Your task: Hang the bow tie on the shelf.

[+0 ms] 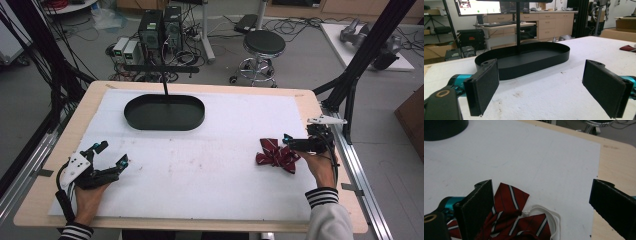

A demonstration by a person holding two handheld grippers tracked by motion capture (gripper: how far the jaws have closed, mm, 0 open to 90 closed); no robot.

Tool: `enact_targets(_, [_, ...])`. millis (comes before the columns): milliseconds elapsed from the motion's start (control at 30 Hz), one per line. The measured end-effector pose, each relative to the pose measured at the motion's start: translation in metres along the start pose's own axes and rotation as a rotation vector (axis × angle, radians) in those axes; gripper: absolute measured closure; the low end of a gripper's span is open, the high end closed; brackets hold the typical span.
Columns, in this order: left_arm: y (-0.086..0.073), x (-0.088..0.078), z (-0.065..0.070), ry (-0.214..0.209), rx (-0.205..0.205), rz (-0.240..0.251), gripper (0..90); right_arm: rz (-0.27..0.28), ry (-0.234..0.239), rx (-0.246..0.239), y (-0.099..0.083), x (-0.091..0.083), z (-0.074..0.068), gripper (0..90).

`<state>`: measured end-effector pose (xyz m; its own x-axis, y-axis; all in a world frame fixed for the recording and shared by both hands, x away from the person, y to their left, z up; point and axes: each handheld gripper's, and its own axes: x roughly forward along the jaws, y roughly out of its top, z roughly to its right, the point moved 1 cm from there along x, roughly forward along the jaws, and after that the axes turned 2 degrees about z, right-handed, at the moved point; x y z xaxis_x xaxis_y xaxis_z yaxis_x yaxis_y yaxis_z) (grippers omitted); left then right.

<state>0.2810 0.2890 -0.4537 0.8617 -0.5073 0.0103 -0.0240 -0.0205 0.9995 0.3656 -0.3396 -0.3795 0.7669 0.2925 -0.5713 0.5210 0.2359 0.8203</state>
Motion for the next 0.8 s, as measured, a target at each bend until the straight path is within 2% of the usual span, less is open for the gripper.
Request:
enact_targets(33, [0.0,0.0,0.0,0.0,0.0,0.0,14.3,0.0,0.0,0.0,0.0,0.0,0.0,5.0])
enact_targets(67, [0.0,0.0,0.0,0.0,0.0,0.0,14.3,-0.024,0.0,-0.002,0.001,0.003,0.002,10.2])
enact_targets(167, [0.0,0.0,0.0,-0.001,-0.001,0.001,14.3,-0.036,-0.012,-0.024,0.001,0.005,0.004,15.6])
enact_targets(333, [0.0,0.0,0.0,-0.002,-0.005,0.0,14.3,-0.078,-0.001,0.013,-0.002,0.009,0.007,16.9])
enact_targets(400, [0.0,0.0,0.0,-0.002,-0.004,0.0,14.3,-0.116,-0.003,0.044,-0.006,0.013,0.013,23.4])
enact_targets(567, [0.0,0.0,-0.001,-0.002,-0.002,-0.002,14.3,-0.168,-0.009,0.051,-0.01,0.019,0.02,29.1])
enact_targets(600, [0.0,0.0,-0.001,-0.002,-0.003,-0.003,14.3,-0.192,-0.006,0.048,-0.011,0.022,0.022,34.7])
enact_targets(667, [0.0,0.0,-0.001,-0.003,-0.005,-0.002,14.3,-0.208,-0.011,0.049,-0.011,0.024,0.023,37.9])
enact_targets(800, [0.0,0.0,-0.001,-0.002,-0.002,-0.002,14.3,-0.258,-0.027,0.041,-0.012,0.029,0.025,41.6])
